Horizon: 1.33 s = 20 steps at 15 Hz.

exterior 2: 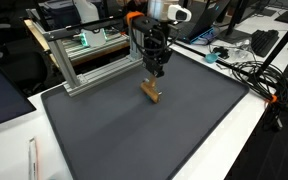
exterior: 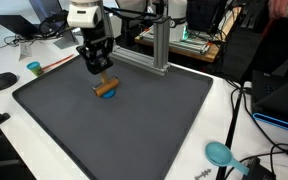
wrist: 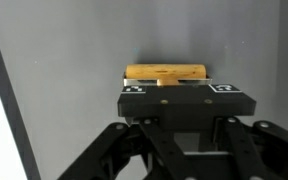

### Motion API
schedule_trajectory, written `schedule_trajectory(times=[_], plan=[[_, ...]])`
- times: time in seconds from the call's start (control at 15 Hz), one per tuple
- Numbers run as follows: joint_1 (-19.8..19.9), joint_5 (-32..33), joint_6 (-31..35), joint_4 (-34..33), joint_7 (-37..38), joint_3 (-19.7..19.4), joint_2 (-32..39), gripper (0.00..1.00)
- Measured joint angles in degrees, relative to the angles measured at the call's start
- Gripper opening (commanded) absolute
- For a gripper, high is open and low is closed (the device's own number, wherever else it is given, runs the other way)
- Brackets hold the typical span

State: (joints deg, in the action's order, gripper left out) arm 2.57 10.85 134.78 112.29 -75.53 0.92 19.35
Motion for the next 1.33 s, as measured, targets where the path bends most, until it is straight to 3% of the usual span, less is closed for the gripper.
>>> schedule_trajectory(times=[0.87, 1.33], plan=[[-0.49, 6.46, -1.54, -0.88, 3.10, -1.23, 1.58, 0.22], [-0.61, 7.32, -2.69, 0.37, 4.05, -0.76, -3.00, 0.22]])
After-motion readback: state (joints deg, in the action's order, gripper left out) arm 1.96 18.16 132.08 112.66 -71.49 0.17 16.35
